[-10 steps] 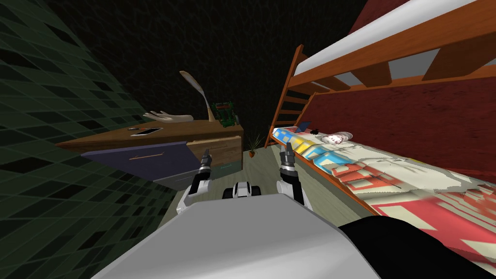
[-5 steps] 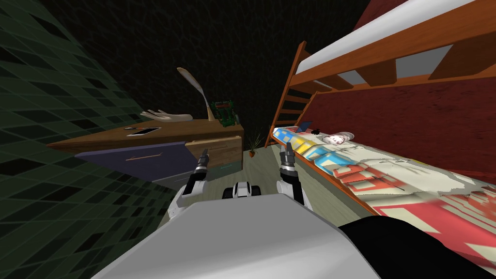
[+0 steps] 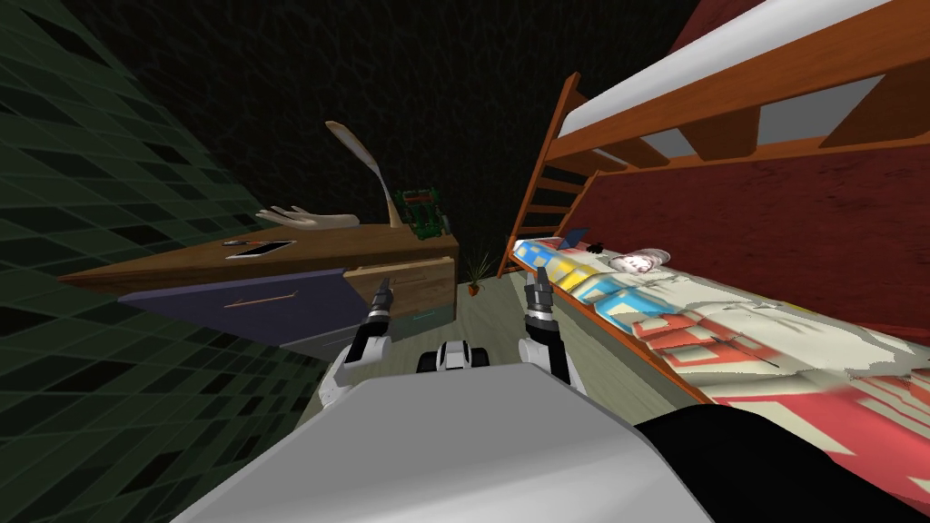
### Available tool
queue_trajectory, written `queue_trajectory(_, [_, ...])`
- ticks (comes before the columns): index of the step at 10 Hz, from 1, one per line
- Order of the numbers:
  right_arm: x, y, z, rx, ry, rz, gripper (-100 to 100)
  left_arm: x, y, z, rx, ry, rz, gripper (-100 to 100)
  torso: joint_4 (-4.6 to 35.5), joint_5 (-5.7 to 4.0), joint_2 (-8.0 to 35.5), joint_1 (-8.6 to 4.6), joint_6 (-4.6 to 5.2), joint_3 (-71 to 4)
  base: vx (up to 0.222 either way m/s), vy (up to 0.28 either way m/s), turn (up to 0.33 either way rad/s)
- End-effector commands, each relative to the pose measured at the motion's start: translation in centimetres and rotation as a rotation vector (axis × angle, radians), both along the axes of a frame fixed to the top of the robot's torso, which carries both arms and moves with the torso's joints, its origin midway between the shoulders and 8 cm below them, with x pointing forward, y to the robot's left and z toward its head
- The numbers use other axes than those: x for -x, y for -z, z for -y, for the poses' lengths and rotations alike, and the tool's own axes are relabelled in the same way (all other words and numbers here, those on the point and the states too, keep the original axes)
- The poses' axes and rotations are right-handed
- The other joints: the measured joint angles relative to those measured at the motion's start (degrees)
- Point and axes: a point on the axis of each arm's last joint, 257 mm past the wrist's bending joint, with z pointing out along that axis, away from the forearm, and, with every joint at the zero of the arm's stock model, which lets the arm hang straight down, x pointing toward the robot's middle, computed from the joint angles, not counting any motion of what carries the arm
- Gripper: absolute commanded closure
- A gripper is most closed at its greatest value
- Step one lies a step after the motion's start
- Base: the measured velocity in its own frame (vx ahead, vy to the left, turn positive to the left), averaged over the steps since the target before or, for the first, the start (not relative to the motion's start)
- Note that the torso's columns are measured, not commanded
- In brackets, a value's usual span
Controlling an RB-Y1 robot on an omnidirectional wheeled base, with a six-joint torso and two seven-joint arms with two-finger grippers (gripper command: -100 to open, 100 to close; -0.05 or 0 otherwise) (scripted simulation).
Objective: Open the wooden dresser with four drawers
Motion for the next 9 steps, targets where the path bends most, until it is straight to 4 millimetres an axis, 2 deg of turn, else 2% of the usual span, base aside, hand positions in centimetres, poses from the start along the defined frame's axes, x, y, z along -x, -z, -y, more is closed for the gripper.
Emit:
queue_trajectory(1, [0.0,0.0,0.0,0.0,0.0,0.0,0,0.1,0.3,0.9,0.063,-0.017,0.009,-100,0.02,-0.01,0.06,-0.02,0.0,0.04,0.0,0.0,0.0])
queue_trajectory(4, [0.0,0.0,0.0,0.0,0.0,0.0,0,0.1,0.7,2.0,0.135,-0.037,0.018,-100,-0.03,0.01,-0.11,0.05,0.0,-0.06,0.0,0.0,0.0])
queue_trajectory(7, [0.0,0.0,0.0,0.0,0.0,0.0,0,0.0,-0.5,1.7,0.124,-0.037,0.018,-100,-0.07,0.03,-0.29,0.12,0.0,-0.17,0.053,0.017,-0.01])
queue_trajectory(8, [0.0,0.0,0.0,0.0,0.0,0.0,0,0.1,-0.2,1.7,0.124,-0.036,0.019,-100,-0.1,0.04,-0.36,0.14,0.0,-0.22,0.048,0.017,-0.003])
queue_trajectory(9, [0.0,0.0,0.0,0.0,0.0,0.0,0,0.1,0.5,1.9,0.124,-0.034,0.017,100,-0.05,0.02,-0.12,0.04,0.0,-0.09,-0.055,-0.013,0.021])
